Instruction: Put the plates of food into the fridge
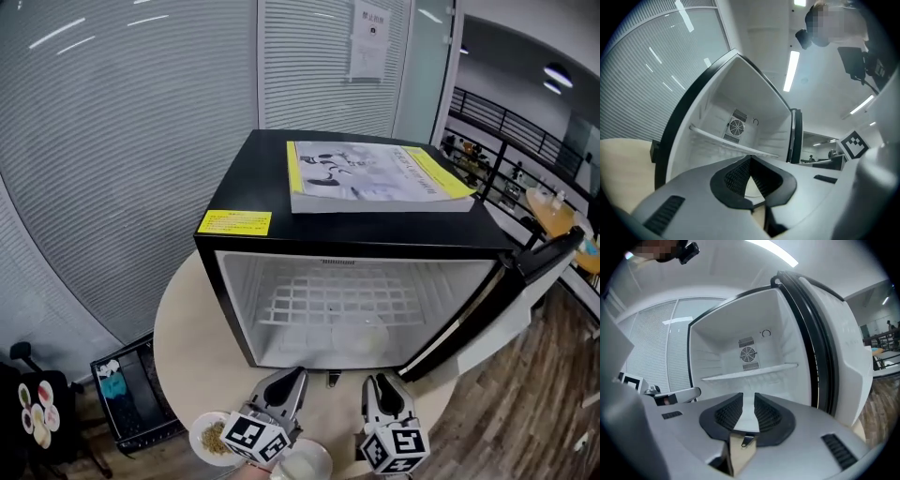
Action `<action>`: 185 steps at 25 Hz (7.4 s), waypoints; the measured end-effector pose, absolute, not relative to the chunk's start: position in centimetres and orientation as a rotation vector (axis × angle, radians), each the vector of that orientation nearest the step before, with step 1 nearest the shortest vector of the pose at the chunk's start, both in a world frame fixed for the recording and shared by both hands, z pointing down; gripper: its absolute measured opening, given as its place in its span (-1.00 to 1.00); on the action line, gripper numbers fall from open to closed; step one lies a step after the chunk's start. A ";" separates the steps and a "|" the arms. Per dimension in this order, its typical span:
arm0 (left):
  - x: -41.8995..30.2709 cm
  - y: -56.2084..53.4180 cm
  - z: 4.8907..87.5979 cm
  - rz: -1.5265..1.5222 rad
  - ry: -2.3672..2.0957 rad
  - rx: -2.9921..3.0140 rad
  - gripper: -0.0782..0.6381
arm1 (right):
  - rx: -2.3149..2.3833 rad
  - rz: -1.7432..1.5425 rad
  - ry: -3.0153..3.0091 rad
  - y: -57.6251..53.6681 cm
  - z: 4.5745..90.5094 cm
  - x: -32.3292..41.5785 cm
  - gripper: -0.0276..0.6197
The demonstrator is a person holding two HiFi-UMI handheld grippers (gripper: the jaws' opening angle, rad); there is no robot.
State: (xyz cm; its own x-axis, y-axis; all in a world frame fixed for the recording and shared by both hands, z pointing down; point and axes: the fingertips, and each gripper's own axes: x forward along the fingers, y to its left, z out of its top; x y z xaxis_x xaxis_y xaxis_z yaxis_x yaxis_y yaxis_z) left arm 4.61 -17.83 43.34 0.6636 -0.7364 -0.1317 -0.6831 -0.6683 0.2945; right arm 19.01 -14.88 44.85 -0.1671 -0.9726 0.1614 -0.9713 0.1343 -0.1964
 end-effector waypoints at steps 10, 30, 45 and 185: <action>-0.5 -9.6 39.8 -0.339 -1.123 2.724 -0.76 | -1.948 -0.248 2.427 -6.9 40.2 15.4 -0.74; -5.5 -1.4 38.4 -0.385 -1.160 2.710 -0.76 | -1.948 -0.242 2.404 1.5 39.9 12.9 -0.89; -5.7 -1.2 38.4 -0.386 -1.168 2.711 -0.76 | -1.938 -0.265 2.403 1.4 40.2 12.6 -0.89; -12.5 -28.2 46.6 -0.379 -1.598 2.427 -0.76 | -1.205 -1.728 1.518 -26.3 57.5 7.5 -0.86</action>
